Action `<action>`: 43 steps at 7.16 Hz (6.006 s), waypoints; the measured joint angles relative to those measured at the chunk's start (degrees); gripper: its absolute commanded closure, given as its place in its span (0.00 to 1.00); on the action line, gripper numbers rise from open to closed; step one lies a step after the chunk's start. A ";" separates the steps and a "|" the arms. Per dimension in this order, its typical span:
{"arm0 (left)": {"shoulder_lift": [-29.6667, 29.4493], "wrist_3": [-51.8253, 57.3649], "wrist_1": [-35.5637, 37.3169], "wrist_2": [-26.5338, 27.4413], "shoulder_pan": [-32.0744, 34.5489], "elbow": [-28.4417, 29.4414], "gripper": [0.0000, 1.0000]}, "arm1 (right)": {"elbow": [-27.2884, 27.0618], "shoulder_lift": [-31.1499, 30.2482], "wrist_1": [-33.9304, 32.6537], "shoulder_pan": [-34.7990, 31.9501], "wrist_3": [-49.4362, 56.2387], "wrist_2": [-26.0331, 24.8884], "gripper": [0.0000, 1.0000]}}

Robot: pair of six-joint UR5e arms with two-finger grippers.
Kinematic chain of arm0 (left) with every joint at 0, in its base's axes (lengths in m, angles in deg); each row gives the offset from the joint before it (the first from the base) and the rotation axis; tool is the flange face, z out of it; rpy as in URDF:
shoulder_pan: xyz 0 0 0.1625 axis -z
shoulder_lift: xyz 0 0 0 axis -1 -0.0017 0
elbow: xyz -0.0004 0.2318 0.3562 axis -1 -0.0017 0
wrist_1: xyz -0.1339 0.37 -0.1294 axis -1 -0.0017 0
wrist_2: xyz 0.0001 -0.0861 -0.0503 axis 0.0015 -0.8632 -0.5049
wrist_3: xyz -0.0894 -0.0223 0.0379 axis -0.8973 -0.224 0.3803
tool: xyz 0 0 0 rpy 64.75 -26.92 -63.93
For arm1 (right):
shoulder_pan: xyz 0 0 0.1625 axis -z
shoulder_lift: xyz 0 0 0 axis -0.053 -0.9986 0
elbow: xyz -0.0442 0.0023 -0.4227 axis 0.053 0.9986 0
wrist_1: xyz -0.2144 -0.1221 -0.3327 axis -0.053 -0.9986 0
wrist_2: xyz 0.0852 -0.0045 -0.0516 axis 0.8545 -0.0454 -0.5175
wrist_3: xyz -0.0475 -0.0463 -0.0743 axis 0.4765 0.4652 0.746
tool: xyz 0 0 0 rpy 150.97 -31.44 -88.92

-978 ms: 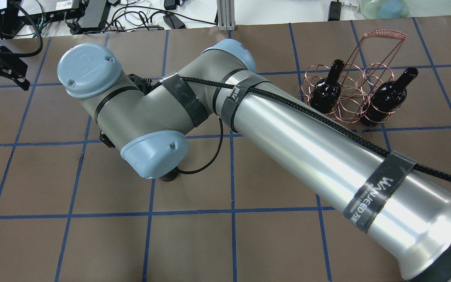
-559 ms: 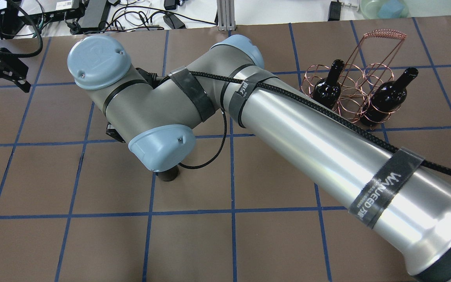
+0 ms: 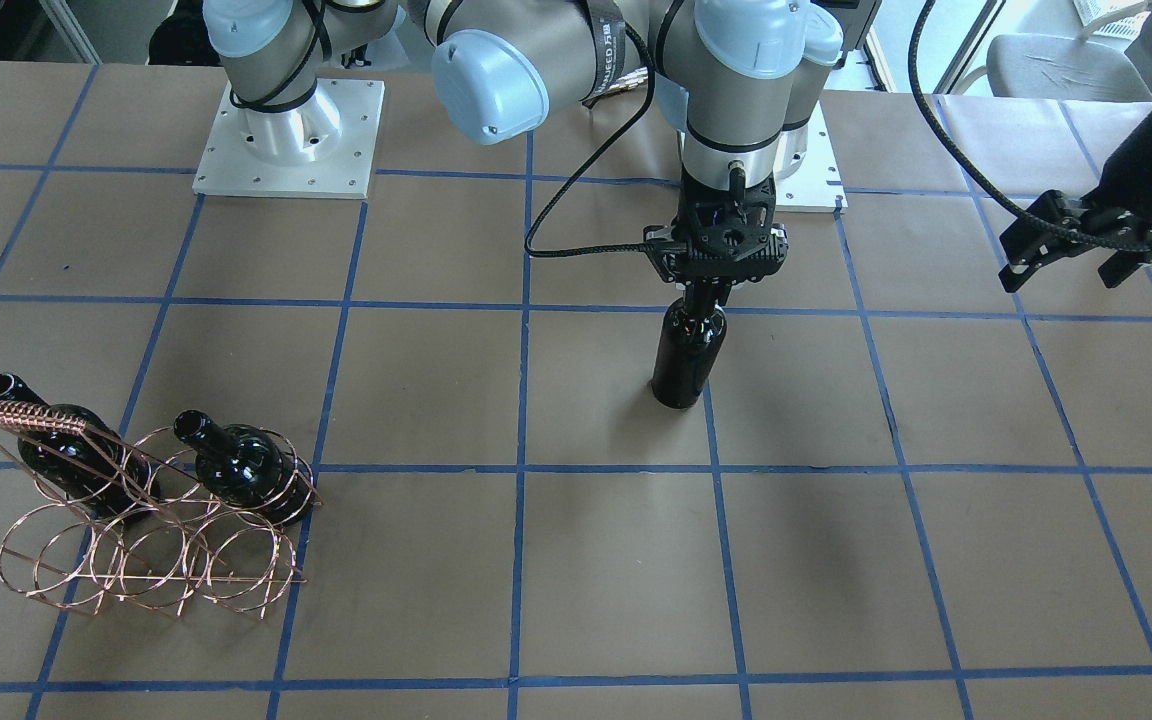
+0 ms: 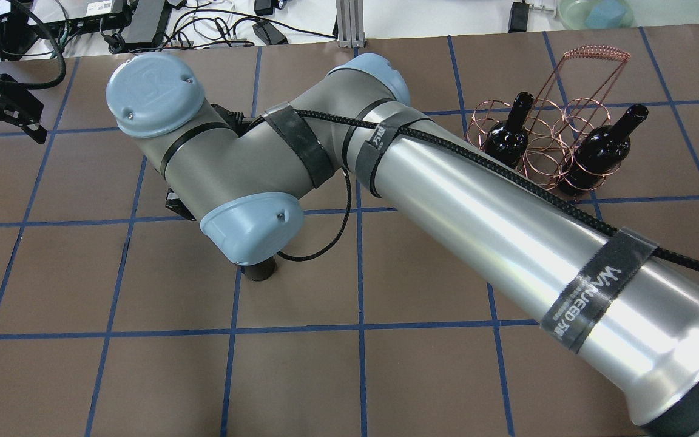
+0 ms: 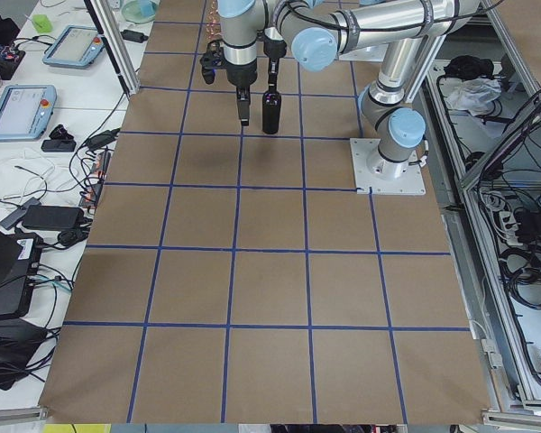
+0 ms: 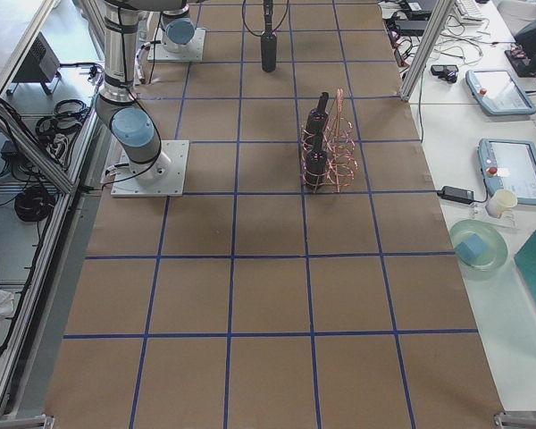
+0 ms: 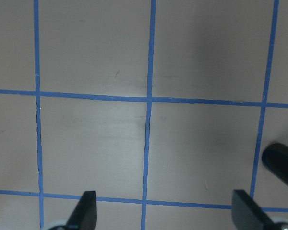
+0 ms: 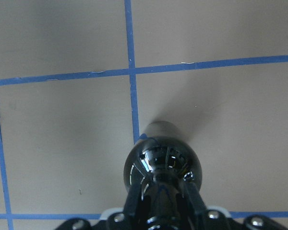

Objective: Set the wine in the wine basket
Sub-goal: 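Close the right gripper on the bottle's neck, then lift the bottle with the right gripper and carry it to the copper basket, then lower the bottle into the empty ring of the copper basket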

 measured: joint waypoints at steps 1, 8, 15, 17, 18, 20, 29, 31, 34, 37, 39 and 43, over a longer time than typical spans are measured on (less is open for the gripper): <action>-0.04 0.00 -0.05 0.06 0.01 -0.04 0.00 | 0.00 0.00 0.06 0.00 0.08 0.03 0.87; -0.17 -0.08 -0.08 -0.29 0.42 -0.13 0.00 | -0.03 -13.01 20.62 14.94 16.53 -4.20 1.00; 1.18 -20.48 0.04 -0.01 18.38 -0.46 0.00 | -0.11 -25.02 32.83 37.64 51.42 -12.80 1.00; 3.01 -21.20 0.08 -0.30 20.97 -1.76 0.00 | -0.20 -24.95 31.02 44.73 55.43 -9.51 1.00; 4.03 -21.03 0.07 -0.32 21.24 -2.98 0.00 | -0.51 -24.66 28.97 46.61 56.06 -7.81 1.00; 5.36 -20.91 0.01 -0.32 21.34 -4.89 0.00 | -2.33 -23.59 22.89 48.07 59.16 -6.96 1.00; 5.59 -19.42 -0.26 -0.36 20.92 -5.43 0.00 | -2.04 -16.87 15.86 49.83 67.33 -2.28 1.00; 5.50 -19.42 -0.24 -0.33 20.86 -5.43 0.00 | -2.03 -16.57 16.04 51.20 70.45 -0.87 1.00; 5.28 -19.42 -0.22 -0.44 20.90 -5.43 0.00 | -2.40 -16.59 16.18 52.05 72.05 -0.95 1.00; 5.15 -19.46 -0.12 -0.35 21.10 -5.74 0.00 | -2.84 -16.19 16.03 52.04 72.25 -0.98 1.00; 5.20 -19.45 -0.17 -0.27 20.93 -5.78 0.00 | -2.88 -15.68 15.74 52.03 72.20 -0.82 1.00; 5.57 -19.43 -0.36 0.01 20.59 -5.81 0.00 | -3.06 -13.91 15.74 51.96 72.17 -1.28 1.00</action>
